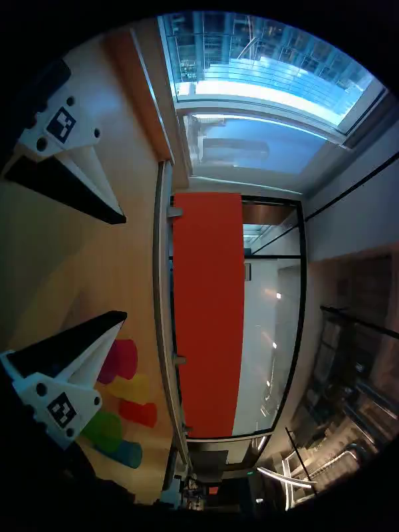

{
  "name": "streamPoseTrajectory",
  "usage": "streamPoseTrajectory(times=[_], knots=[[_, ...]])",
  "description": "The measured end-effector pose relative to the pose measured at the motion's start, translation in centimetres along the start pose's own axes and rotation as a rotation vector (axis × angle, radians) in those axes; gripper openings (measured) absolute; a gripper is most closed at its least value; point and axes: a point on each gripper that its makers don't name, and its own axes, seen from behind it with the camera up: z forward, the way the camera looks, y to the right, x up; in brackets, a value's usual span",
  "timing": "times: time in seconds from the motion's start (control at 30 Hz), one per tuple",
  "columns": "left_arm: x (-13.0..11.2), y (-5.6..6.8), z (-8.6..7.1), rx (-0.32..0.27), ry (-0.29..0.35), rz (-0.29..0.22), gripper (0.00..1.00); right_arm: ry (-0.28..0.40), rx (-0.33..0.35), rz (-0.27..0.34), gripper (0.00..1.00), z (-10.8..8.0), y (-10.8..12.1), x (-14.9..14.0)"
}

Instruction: Pour water

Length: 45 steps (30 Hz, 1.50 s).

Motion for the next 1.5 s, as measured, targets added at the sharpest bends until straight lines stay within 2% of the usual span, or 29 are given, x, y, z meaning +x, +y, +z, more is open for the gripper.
streamPoseTrajectory(times=[1.5], knots=[[-0.03, -0.09, -0.16, 0.001, 0.0, 0.0, 0.97, -0.024, -0.002, -0.011, 1.0, -0.3, -0.13, -0.64]])
